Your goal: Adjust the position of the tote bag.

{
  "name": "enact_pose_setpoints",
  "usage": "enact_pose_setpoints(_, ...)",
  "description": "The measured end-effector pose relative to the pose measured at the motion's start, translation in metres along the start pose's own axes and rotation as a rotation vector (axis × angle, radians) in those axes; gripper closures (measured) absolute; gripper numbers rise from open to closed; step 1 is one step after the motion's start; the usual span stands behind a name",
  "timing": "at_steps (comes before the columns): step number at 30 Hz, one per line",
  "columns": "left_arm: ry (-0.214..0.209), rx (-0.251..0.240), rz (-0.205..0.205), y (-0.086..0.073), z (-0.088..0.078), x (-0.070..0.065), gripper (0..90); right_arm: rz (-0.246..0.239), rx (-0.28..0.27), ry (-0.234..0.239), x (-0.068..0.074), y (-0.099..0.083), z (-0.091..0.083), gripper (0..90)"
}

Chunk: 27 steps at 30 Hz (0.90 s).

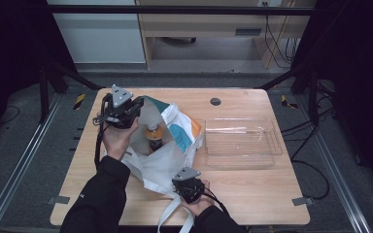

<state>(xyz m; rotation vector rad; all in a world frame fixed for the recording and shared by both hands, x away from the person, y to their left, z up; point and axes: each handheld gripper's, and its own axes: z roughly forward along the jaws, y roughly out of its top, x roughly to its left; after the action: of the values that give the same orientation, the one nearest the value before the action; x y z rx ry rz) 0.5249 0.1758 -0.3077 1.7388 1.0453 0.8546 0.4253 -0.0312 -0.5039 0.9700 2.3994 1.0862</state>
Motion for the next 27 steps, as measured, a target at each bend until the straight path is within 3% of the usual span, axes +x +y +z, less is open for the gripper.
enact_pose_setpoints(27,0.014,0.074,-0.025,-0.016,0.039,0.014,87.3,0.000,-0.001,0.002,0.000,0.000,0.000,90.0)
